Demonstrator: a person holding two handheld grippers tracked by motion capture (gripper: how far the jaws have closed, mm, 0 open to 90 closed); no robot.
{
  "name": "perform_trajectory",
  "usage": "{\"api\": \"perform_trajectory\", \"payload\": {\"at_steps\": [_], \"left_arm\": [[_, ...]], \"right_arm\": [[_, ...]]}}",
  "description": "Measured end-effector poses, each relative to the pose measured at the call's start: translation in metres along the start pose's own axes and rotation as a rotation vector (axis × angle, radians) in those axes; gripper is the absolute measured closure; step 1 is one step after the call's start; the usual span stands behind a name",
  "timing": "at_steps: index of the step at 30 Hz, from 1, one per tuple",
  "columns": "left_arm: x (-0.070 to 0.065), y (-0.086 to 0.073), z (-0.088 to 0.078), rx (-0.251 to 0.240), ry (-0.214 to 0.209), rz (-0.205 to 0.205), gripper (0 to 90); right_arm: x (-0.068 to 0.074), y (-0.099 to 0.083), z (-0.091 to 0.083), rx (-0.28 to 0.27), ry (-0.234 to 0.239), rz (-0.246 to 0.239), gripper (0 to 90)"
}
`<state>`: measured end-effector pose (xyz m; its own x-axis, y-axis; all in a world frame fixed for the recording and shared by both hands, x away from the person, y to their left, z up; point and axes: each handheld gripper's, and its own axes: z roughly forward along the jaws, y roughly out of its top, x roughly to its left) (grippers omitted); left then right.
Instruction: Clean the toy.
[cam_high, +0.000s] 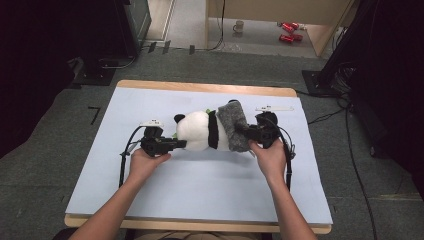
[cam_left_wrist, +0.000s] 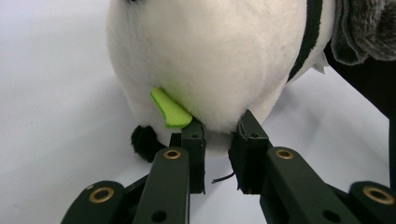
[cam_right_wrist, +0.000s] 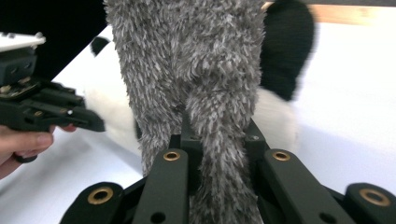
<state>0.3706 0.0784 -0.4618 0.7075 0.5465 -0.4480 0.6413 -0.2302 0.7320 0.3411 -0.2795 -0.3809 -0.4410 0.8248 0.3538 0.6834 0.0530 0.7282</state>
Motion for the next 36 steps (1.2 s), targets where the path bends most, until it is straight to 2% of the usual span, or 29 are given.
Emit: {"api": "perform_trajectory", "payload": {"at_steps": [4, 6, 10, 12, 16, 18, 22, 27, 30, 31, 36], "left_arm": [[0.001, 0.0, 0.0, 0.0, 0.007, -0.001, 76.4], [0.002, 0.0, -0.001, 0.0, 0.002, -0.005, 72.6], [0.003, -0.001, -0.002, -0.015, 0.021, 0.008, 56.2], [0.005, -0.001, -0.002, -0.027, 0.017, 0.004, 48.4], [0.005, -0.003, 0.0, -0.062, -0.004, 0.062, 39.7], [0.005, -0.004, 0.003, -0.075, -0.016, 0.075, 34.2], [0.006, -0.005, 0.009, -0.102, 0.008, 0.098, 29.8], [0.009, -0.004, 0.018, -0.137, 0.035, 0.093, 26.4], [0.008, -0.004, 0.022, -0.138, 0.068, 0.11, 26.0], [0.007, -0.004, 0.023, -0.135, 0.088, 0.113, 29.0], [0.005, -0.001, 0.02, -0.116, 0.103, 0.105, 52.1]], "right_arm": [[-0.003, -0.003, 0.003, 0.009, 0.001, 0.004, 78.3], [-0.002, -0.004, 0.005, 0.009, -0.004, -0.007, 78.4], [-0.002, -0.004, 0.006, 0.016, 0.003, -0.007, 78.4], [-0.002, -0.004, 0.006, 0.017, 0.006, -0.008, 78.4], [-0.001, -0.005, 0.006, 0.02, 0.003, -0.013, 78.4], [-0.002, -0.005, 0.007, 0.02, 0.006, -0.009, 78.3], [-0.001, -0.006, 0.008, 0.021, 0.008, -0.007, 78.2], [0.0, -0.006, 0.009, 0.024, 0.01, -0.014, 78.3], [0.0, -0.006, 0.01, 0.022, 0.011, -0.013, 78.2], [0.0, -0.006, 0.01, 0.022, 0.011, -0.012, 78.2], [0.001, -0.005, 0.01, 0.012, 0.016, 0.002, 78.3]]}}
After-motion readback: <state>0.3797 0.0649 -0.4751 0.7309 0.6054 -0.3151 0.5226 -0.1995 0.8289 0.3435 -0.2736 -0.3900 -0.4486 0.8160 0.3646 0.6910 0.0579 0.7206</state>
